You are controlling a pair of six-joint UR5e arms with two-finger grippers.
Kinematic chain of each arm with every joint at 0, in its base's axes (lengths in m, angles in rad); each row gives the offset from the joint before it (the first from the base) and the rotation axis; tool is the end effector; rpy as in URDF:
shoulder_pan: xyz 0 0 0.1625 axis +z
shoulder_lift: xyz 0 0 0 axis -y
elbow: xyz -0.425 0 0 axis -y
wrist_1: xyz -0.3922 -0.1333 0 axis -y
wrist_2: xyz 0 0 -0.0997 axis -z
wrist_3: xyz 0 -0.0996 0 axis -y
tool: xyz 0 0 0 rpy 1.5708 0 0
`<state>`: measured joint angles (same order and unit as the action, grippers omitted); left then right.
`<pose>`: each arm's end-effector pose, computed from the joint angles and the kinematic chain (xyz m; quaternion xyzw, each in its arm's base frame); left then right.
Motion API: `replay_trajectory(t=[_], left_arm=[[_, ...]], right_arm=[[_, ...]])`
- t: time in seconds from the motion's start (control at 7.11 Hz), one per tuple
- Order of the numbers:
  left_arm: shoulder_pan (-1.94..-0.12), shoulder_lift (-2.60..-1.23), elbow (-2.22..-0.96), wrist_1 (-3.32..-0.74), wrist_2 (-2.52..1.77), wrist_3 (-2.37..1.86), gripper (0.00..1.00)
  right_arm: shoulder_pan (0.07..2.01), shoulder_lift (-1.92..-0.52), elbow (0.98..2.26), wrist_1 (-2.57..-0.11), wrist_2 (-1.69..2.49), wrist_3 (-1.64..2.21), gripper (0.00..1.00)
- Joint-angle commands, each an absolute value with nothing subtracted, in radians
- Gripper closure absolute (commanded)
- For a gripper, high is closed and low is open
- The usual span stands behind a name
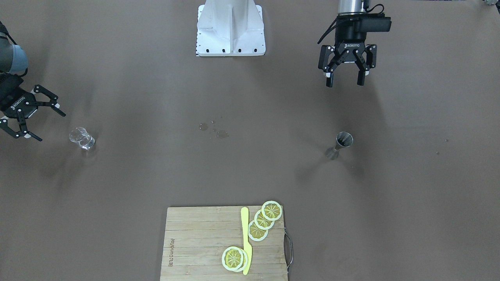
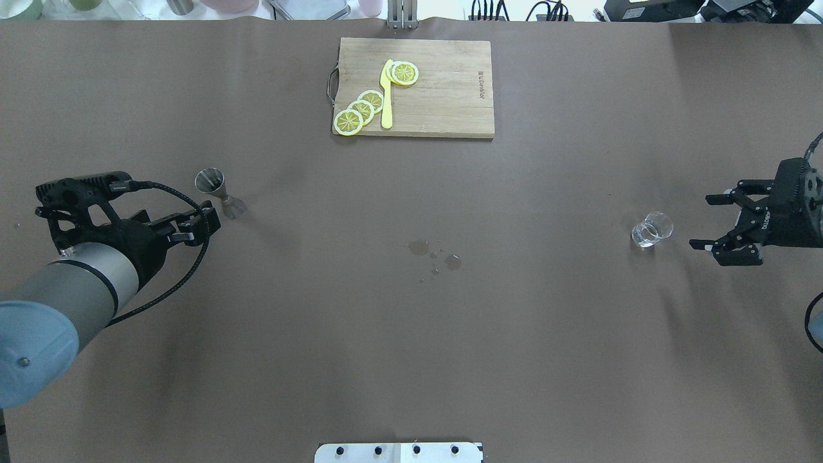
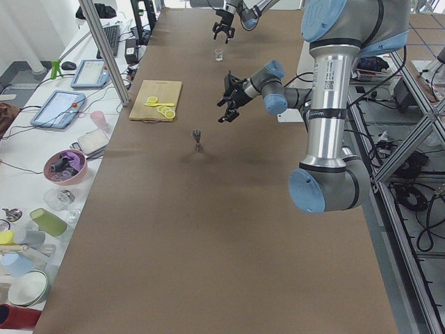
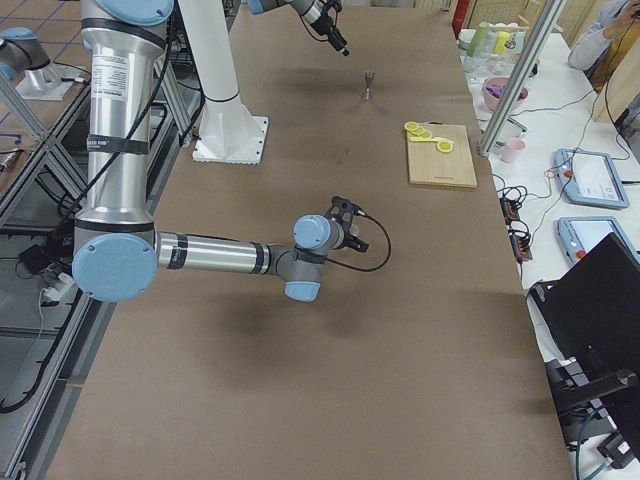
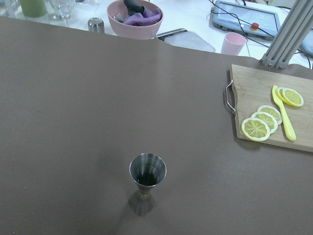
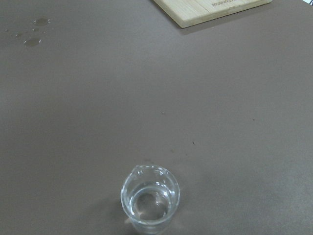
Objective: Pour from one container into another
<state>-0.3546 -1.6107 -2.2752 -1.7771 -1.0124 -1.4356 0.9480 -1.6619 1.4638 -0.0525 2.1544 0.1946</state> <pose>0.3406 -0.3245 0.2894 0.3444 0.3674 -0.2189 0.8358 -0.1994 -0.4122 0.5870 0.4486 -0.4419 -0.3331 0.7018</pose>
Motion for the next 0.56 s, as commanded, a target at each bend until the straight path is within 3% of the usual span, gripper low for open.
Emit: replay_trajectory(t=[0.0, 0.42], left_arm=[[-0.313, -1.615, -2.22, -1.845, -0.878, -1.44, 0.02], [-0.292, -1.623, -2.062, -2.035, -0.832, -1.442, 0.02]], right_arm=[[0.91, -1.657, 1.447, -0.012, 2.122, 0.229, 0.0], [0.897, -1.612, 1.382, 0.029, 2.123, 0.273, 0.0]])
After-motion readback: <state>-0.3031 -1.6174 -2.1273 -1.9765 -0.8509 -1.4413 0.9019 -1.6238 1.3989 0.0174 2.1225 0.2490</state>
